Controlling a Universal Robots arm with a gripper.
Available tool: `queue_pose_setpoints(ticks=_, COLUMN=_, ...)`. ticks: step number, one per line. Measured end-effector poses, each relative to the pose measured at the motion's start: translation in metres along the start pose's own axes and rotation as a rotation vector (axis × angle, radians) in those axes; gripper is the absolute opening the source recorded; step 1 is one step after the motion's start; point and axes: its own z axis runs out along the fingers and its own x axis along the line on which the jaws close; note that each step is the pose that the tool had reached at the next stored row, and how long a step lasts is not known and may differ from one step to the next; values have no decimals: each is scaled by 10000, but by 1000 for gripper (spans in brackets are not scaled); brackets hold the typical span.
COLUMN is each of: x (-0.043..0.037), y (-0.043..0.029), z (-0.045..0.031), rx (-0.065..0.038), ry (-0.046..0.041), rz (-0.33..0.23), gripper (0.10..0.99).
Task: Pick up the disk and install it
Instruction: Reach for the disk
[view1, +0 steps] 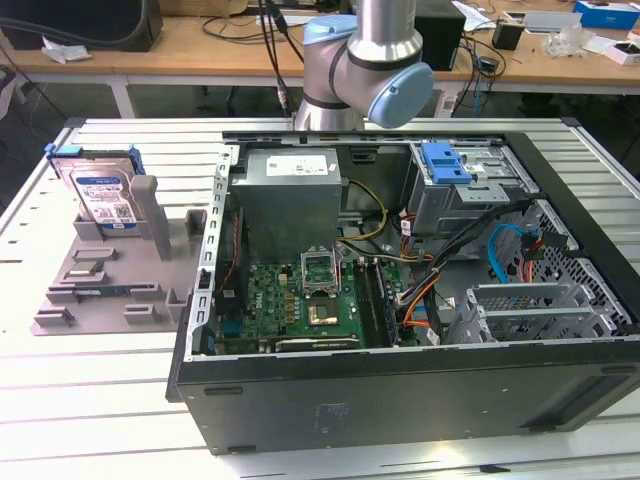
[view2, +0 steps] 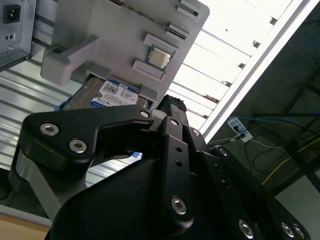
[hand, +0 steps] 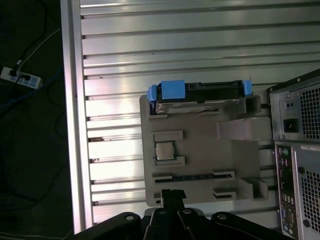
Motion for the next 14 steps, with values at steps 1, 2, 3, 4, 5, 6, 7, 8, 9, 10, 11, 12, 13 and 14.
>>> queue_pose_setpoints(ticks=1, x=16, y=-1, z=0, rx=0, ry=-1, rz=-1, gripper=106)
queue_pose_setpoints(ticks=2, x=39, y=-3, z=-1, rx=0, ry=0, rz=-1, gripper=106)
queue_pose_setpoints(ticks=3, x=56, y=-4, z=-2, rx=0, ry=0, rz=-1, gripper=106)
queue_pose_setpoints(ticks=4, x=72, y=-5, z=-2, rx=1, ry=0, rz=0, gripper=106)
queue_pose_setpoints(ticks=5, x=89, y=-7, z=-2, rx=0, ry=0, rz=0, gripper=106)
queue_pose_setpoints(ticks=6, x=128, y=-9, z=-3, rx=0, ry=0, rz=0, gripper=106)
queue_pose_setpoints(ticks=7, x=146, y=-11, z=-4, rx=0, ry=-1, rz=0, gripper=106)
queue_pose_setpoints(ticks=8, x=162, y=-12, z=-4, rx=0, ry=-1, rz=0, gripper=106)
queue_pose_setpoints(ticks=9, x=184, y=-14, z=-5, rx=0, ry=-1, rz=0, gripper=106)
queue_pose_setpoints(ticks=10, x=210, y=-16, z=-5, rx=0, ry=0, rz=0, gripper=106)
queue_pose_setpoints(ticks=11, x=226, y=-17, z=-6, rx=0, ry=0, rz=-1, gripper=106)
queue_pose_setpoints(ticks=12, x=243, y=-18, z=-6, rx=0, ry=0, rz=-1, gripper=106)
queue_pose_setpoints(ticks=13, x=266, y=-20, z=-7, rx=0, ry=0, rz=-1, gripper=106)
queue_pose_setpoints(ticks=14, x=282, y=-21, z=-7, rx=0, ry=-1, rz=0, gripper=106)
